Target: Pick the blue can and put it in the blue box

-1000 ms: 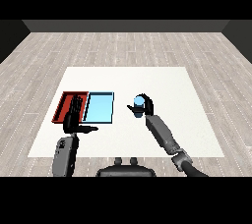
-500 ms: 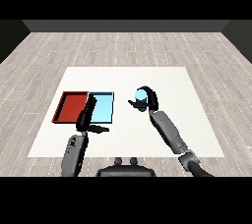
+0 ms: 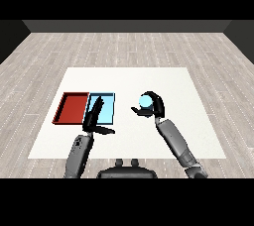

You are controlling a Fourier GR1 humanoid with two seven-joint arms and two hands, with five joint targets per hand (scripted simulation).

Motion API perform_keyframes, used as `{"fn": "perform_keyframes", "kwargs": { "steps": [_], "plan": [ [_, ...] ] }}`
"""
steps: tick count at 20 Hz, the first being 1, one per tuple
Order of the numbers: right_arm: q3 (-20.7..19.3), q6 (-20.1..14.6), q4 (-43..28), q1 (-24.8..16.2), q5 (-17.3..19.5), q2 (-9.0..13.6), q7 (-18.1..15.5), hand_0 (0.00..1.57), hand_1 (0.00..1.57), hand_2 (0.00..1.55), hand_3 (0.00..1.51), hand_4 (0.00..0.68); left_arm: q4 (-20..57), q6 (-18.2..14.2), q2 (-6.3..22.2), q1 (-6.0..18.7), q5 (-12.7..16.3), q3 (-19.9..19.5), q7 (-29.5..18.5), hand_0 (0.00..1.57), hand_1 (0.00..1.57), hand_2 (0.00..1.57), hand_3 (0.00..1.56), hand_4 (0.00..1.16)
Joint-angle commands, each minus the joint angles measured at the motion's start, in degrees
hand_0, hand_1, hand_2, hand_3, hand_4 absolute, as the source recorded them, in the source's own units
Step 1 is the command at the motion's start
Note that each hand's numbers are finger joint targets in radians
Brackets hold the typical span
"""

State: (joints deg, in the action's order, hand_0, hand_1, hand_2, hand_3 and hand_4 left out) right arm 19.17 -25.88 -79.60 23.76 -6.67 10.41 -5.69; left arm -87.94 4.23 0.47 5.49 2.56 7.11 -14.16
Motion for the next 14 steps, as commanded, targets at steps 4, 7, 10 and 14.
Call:
{"fn": "perform_keyframes", "kwargs": {
  "steps": [4, 7, 10, 14],
  "plan": [
    [-1.5, 2.5, 1.1, 1.6, 5.1, -2.7, 0.7, 1.44, 1.44, 1.45, 1.4, 0.614, 3.6, -4.1, -0.5, 4.3, 3.0, 5.5, 3.8, 0.0, 0.0, 0.0, 0.0, 0.0],
    [-2.0, 2.6, -1.7, 3.5, 6.3, -2.9, 4.8, 1.46, 1.46, 1.46, 1.4, 0.612, 3.9, -4.8, -0.5, -0.3, 4.1, 9.9, 0.1, 0.0, 0.0, 0.0, 0.0, 0.0],
    [-0.9, 4.2, -4.1, -2.6, 7.5, -4.1, 1.9, 1.46, 1.46, 1.46, 1.4, 0.61, 2.8, -11.2, -0.5, 1.0, 4.5, 15.1, 3.4, 0.0, 0.0, 0.0, 0.0, 0.0],
    [-2.0, 4.8, -8.4, -1.7, 11.8, -5.6, 7.7, 1.49, 1.49, 1.47, 1.4, 0.615, 10.0, -12.1, -0.5, 5.6, 5.0, 13.9, -0.2, 0.0, 0.0, 0.0, 0.0, 0.0]
  ]
}}
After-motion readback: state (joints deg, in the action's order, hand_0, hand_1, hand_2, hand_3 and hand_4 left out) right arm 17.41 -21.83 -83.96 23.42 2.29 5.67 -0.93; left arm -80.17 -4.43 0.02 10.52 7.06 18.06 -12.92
